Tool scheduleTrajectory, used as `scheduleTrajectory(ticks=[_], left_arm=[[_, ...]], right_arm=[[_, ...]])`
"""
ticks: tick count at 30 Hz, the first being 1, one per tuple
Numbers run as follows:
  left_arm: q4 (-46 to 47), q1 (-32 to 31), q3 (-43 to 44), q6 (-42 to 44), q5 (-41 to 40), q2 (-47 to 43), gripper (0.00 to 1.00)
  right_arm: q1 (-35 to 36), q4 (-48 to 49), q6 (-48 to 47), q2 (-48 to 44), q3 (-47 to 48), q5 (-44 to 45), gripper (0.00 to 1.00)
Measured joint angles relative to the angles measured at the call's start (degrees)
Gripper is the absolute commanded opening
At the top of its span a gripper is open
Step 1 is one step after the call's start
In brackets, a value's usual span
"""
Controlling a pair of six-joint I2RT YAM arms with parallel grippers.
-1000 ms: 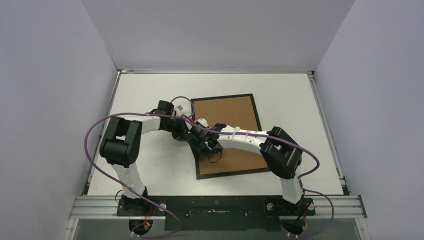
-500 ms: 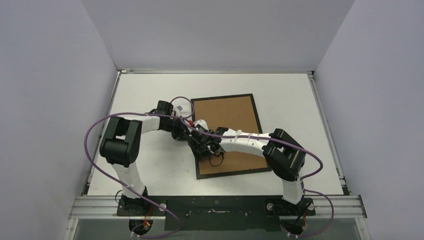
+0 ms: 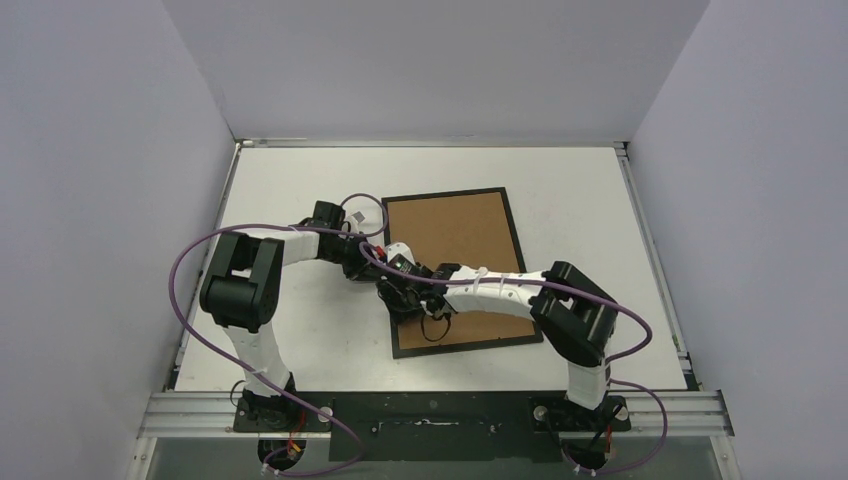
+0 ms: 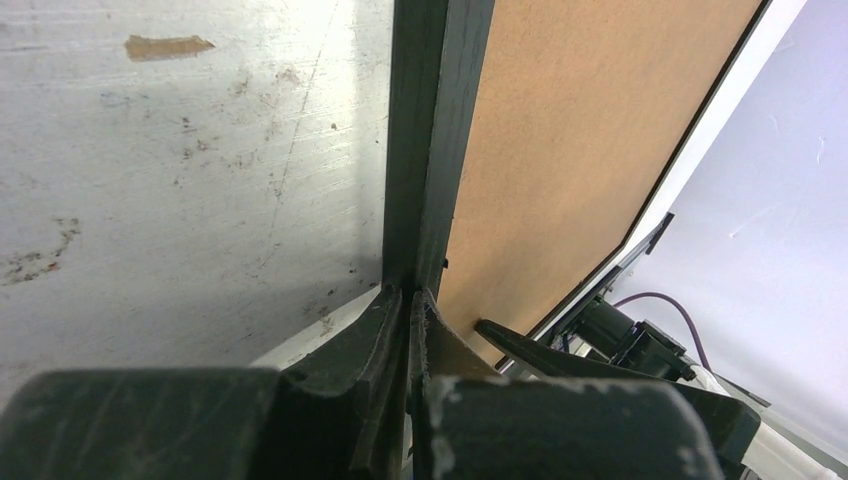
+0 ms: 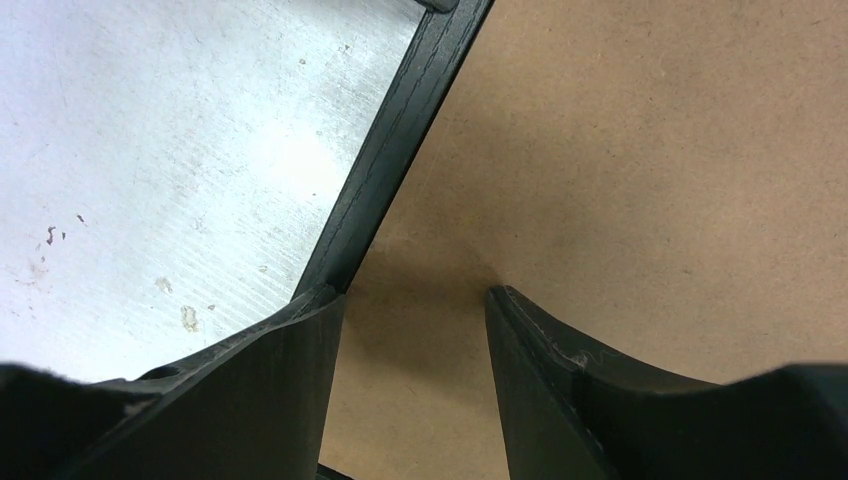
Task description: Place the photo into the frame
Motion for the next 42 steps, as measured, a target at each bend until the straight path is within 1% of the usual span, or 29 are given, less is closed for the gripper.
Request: scheduleTrajectory(ticks=[5,11,14,19,22,24,27,29,31,33,34,38,42], left_arm=[[-0.76,0.13,0.61,-0.02,0.31,0.46,0.02],[-1.68,0.22,1.33,0.00,0.66,1.01,0.04],[-1.86,0.22,1.42,0.00,0.68,1.07,0.05],[-2.10,0.22,1.57,0.00,0.66,1.18,0.05],[-2.16,0.22,1.60,0.00,0.63,1.18,0.06],[-2.19,0.22,1.60,0.00,0.63,1.18,0.09],[-2.16,0.22,1.57,0.02,0.55,1.18,0.16],[-2.08,0.24,1.44,0.02,0.44,1.18,0.17],[-2.08,0.26,1.38,0.02,0.42,1.20,0.17],[-2.08,0.26,1.38,0.00,0.46,1.29,0.17],[-2.08,0.26,1.40,-0.02,0.59,1.38,0.17],[-2.08,0.26,1.84,-0.31,1.75,2.19,0.17],[-2.40,0.26,2.60,-0.48,3.23,3.43,0.16]], right_arm=[[0.00,4.39,-0.57,-1.79,-3.54,-0.13,0.53],[-0.15,9.75,-1.66,-3.63,-7.48,-1.27,0.39],[-0.33,11.93,-2.69,-4.04,-8.83,-1.73,0.36],[-0.70,14.12,-4.50,-4.85,-10.60,-2.64,0.36],[-0.76,15.10,-5.46,-5.11,-11.30,-2.99,0.38],[-0.76,15.41,-5.92,-5.25,-11.50,-3.21,0.42],[-0.81,15.74,-5.44,-5.46,-11.65,-3.76,0.44],[-0.94,15.45,-4.24,-5.46,-11.39,-4.02,0.43],[-1.18,14.62,-2.97,-5.46,-10.80,-4.20,0.38],[-1.40,13.44,-1.79,-5.46,-10.12,-4.13,0.20],[-1.51,11.76,-1.29,-5.44,-9.44,-4.11,0.15],[-1.81,5.20,0.68,-5.42,-7.04,-4.81,0.05],[-3.61,6.08,3.74,-5.49,-6.78,-10.51,0.01]])
